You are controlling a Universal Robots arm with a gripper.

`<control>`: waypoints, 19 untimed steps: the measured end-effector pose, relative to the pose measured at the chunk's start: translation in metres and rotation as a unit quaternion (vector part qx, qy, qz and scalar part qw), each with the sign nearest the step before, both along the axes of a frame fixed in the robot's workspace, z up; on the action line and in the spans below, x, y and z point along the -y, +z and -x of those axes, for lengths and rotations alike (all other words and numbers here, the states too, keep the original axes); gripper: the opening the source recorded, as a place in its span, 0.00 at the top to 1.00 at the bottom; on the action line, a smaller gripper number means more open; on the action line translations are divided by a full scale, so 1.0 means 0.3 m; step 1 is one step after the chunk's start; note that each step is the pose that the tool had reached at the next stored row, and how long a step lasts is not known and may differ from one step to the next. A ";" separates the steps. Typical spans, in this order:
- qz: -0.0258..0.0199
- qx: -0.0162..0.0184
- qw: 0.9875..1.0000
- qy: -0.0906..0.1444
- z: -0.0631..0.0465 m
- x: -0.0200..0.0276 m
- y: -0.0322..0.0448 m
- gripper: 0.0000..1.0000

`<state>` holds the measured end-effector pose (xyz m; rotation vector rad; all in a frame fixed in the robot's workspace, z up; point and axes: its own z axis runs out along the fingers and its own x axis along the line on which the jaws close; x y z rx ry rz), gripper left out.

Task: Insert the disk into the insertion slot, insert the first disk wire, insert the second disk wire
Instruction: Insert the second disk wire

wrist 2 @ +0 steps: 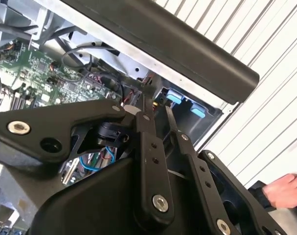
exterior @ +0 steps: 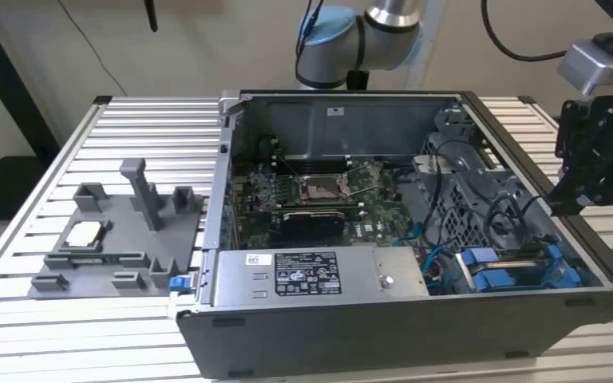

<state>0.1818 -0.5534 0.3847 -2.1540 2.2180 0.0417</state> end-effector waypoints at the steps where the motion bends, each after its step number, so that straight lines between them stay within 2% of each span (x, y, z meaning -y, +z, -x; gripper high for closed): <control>1: -0.002 0.000 1.000 0.000 -0.005 -0.001 0.000 0.74; 4: -0.007 0.000 1.000 0.000 -0.017 -0.004 -0.003 0.74; 8: -0.010 -0.001 1.000 0.000 -0.021 -0.006 -0.013 0.74; 11: -0.011 -0.003 1.000 0.001 -0.024 -0.006 -0.019 0.74; 15: -0.020 -0.005 1.000 0.001 -0.029 -0.007 -0.024 0.74; 19: -0.026 -0.006 1.000 0.001 -0.034 -0.007 -0.031 0.74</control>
